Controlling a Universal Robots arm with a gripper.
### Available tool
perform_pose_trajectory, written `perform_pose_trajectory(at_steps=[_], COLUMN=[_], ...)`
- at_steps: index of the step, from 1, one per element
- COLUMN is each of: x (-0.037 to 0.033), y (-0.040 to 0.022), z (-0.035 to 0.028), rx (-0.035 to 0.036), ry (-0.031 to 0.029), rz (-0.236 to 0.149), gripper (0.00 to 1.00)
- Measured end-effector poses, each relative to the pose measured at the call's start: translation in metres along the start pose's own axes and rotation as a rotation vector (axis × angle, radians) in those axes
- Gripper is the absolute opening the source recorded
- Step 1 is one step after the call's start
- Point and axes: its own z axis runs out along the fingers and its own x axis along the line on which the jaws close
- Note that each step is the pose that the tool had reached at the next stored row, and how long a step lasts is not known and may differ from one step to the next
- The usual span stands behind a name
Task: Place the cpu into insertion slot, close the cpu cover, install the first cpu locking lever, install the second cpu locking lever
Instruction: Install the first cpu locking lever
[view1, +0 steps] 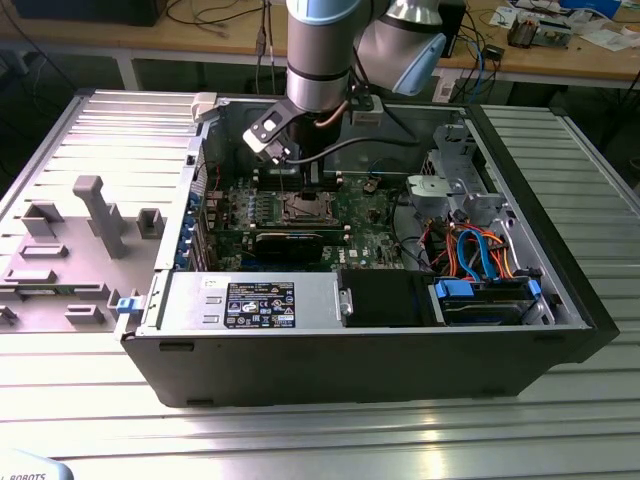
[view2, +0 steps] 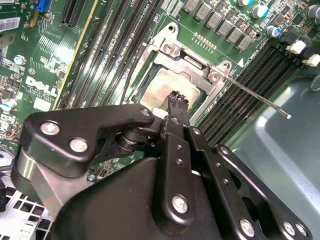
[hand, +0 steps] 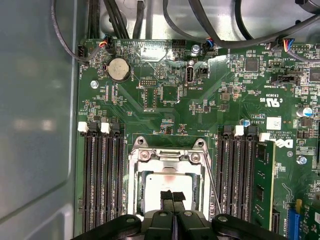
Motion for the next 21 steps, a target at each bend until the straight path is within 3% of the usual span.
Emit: perform_pose_trajectory(at_steps=[21], x=[0.0002], y=[0.0000], z=[-0.0047], rx=[0.0000], ry=[-0.0002], rz=[0.000], gripper=[0.11])
